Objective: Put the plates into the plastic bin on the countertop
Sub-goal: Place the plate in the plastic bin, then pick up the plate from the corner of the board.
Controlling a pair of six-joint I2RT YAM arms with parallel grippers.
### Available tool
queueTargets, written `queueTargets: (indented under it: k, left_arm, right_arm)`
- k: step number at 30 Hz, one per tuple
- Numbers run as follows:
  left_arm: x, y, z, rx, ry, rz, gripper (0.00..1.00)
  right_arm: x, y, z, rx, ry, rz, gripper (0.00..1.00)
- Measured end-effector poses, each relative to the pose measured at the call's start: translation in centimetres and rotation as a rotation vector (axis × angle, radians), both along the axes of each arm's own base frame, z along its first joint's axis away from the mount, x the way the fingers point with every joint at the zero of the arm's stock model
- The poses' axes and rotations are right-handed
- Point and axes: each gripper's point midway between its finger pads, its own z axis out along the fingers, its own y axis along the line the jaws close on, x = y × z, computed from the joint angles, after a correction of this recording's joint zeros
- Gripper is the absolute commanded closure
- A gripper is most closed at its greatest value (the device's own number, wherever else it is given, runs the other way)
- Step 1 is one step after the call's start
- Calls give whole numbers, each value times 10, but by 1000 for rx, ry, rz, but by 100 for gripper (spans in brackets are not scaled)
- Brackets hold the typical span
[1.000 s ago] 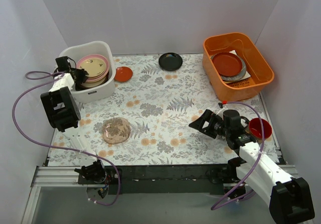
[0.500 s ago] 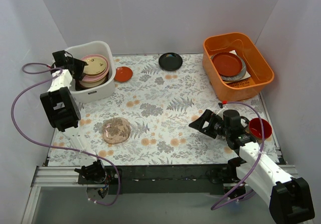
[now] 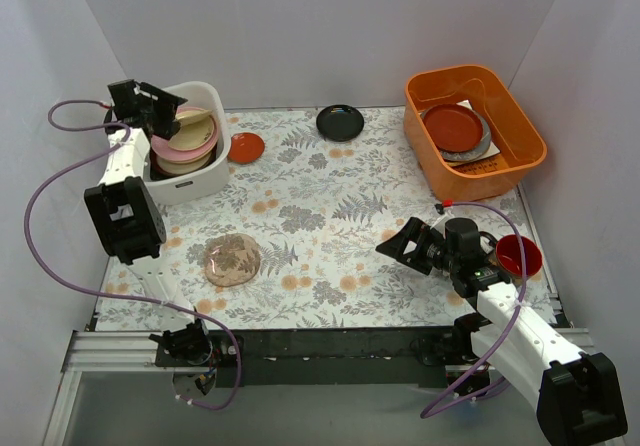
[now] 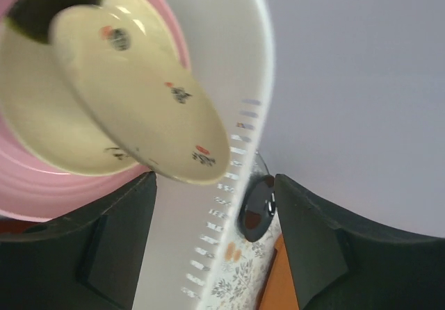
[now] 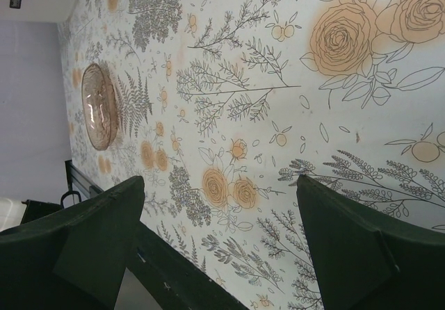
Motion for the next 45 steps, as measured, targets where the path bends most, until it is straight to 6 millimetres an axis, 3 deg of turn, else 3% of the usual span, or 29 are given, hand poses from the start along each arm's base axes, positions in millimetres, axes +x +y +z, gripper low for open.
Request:
queueTargets:
  k: [6, 12, 17, 19, 21, 25, 29, 32, 38, 40, 45]
  left_arm:
    - [6, -16, 32, 22, -70, -32, 30]
    - [2, -15, 19, 21, -42, -32, 30]
    - [-7, -19, -9, 1, 19, -40, 30]
    - [-7, -25, -7, 5, 13, -59, 30]
    - [-5, -36, 3, 22, -12, -94, 22]
    - [-3, -84, 44, 67, -115, -213, 3]
    - [-11, -136, 97, 38, -278, -361, 2]
    - [-19, -155, 129, 17, -384, -440, 2]
    - [-20, -185, 142, 102, -433, -526, 2]
    - [-22, -211, 147, 180, -444, -565, 2]
    - [-44, -299, 158, 416, -478, -665, 2]
  right_arm:
    - [0, 0, 0, 1, 0, 3, 2]
    - [0, 0, 0, 1, -1, 3, 2]
    - [0, 0, 0, -1, -2, 4, 2]
    - [0, 0, 0, -1, -2, 4, 2]
    - [-1, 0, -1, -1, -1, 4, 2]
    - [-3, 0, -5, -2, 9, 7, 2]
    - [-3, 0, -5, 0, 6, 7, 2]
    - [-3, 0, -4, 0, 3, 7, 2]
    - [-3, 0, -4, 1, 4, 7, 2]
    - [-3, 0, -4, 0, 5, 7, 2]
    - [-3, 0, -4, 0, 6, 7, 2]
